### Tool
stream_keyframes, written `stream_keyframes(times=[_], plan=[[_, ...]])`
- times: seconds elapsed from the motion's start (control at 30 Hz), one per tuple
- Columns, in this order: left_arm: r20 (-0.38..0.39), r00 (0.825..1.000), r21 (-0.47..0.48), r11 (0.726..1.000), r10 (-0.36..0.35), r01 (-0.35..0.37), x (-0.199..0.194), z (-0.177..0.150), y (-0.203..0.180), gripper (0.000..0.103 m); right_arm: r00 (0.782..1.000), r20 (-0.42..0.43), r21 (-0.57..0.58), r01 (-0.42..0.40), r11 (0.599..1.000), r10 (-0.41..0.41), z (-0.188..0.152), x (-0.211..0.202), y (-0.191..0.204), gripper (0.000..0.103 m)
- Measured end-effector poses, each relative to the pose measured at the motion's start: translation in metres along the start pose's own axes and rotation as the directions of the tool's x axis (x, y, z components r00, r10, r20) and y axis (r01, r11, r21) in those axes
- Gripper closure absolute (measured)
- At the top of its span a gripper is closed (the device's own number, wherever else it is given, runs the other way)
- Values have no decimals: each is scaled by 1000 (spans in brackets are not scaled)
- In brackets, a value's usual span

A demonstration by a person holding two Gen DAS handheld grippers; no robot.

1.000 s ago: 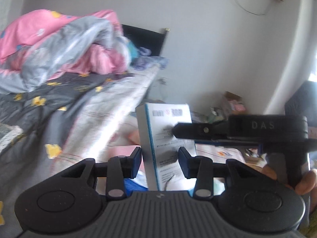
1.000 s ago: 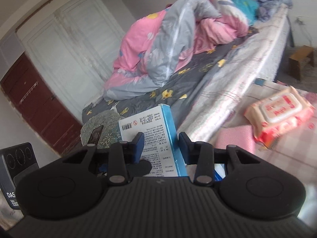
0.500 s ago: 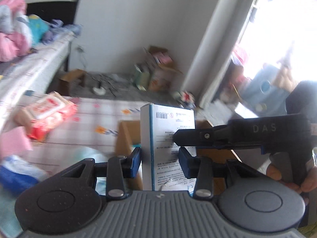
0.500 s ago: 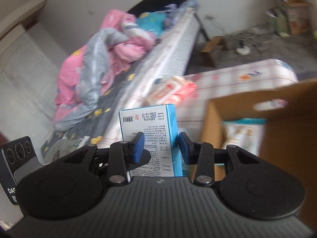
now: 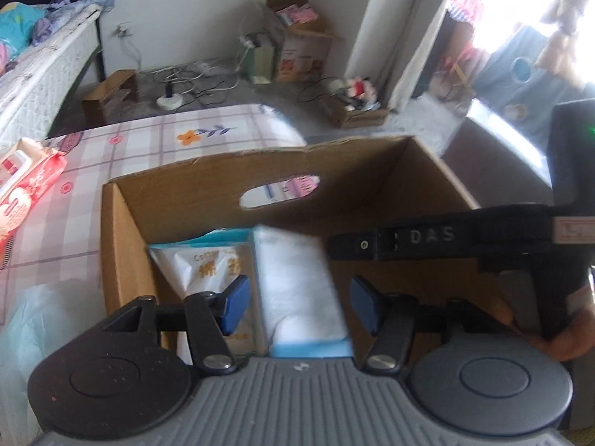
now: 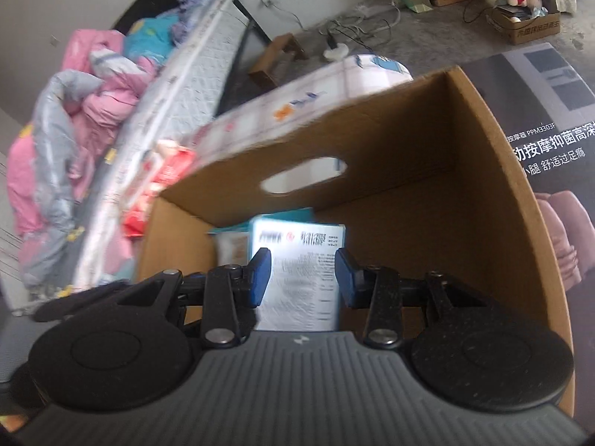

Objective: Organize soft objects
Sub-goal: 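Lower the box beside the swab bag and open the right tool, then return the right tool to the mat and grasp the pink sponge cloth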

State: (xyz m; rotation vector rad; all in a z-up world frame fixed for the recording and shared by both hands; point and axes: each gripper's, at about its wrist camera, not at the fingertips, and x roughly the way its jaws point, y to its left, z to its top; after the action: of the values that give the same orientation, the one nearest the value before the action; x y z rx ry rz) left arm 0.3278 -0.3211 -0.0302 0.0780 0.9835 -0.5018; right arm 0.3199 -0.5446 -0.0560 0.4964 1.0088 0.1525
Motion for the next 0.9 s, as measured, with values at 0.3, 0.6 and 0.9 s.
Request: stream_keyframes(times=[0.3,0.6,0.9], plan=[[91,996,-65,998,-6,12,-53,-3,39,39,998,18,-17,63,998,-63,-1,21,7,65],[262,965,-113,993,15,15,-148,-27,91,31,998,40,-17,46,999,-46,-2,1,30,65],[392,895,-216,967,213,-135,-226,-89,173,22,988,69,-157,-129,979,141,-9,-35,127,63]])
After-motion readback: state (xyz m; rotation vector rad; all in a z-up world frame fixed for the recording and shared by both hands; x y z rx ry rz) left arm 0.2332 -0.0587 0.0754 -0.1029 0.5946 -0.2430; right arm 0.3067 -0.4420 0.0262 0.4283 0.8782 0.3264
